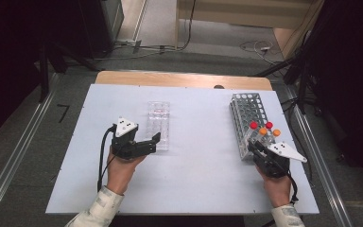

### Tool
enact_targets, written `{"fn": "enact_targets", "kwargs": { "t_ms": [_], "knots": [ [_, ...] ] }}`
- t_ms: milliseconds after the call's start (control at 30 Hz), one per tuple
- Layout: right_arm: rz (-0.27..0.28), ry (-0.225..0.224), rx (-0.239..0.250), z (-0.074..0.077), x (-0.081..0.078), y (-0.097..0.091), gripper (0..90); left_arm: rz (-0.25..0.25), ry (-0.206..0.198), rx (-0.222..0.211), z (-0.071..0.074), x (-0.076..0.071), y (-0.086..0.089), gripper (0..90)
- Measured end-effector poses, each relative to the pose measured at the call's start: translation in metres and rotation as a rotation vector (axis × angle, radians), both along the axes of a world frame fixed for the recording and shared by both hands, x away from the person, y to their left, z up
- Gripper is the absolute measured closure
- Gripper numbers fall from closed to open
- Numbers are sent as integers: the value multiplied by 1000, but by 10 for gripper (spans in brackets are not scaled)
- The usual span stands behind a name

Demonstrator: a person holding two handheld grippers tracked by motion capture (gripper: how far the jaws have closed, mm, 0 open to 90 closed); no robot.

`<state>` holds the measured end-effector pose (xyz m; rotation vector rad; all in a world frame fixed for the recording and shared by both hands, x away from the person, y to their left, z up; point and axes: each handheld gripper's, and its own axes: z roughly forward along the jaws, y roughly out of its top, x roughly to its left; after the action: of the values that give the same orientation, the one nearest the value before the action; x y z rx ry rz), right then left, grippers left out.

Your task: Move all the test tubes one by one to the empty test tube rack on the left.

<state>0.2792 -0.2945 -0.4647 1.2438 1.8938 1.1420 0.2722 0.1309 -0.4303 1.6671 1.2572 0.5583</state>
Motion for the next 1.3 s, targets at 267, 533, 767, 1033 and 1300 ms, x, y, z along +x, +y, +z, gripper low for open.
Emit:
{"fn": "enact_targets", "kwargs": {
  "t_ms": [267,533,767,1033,1300],
  "knots": [
    [0,-40,21,14,-4,-1,729,-3,-1,-1,0,0,0,151],
    [-1,-73,63,33,-9,-3,730,-4,-1,3,0,0,0,152],
    [-1,-99,65,45,-13,-2,732,-10,-1,5,0,0,-2,152],
    [20,-101,72,54,-17,3,732,-7,-6,3,2,-1,-1,155],
    [67,-88,59,54,-18,22,733,-12,-15,2,5,-3,-1,155]
  ]
}}
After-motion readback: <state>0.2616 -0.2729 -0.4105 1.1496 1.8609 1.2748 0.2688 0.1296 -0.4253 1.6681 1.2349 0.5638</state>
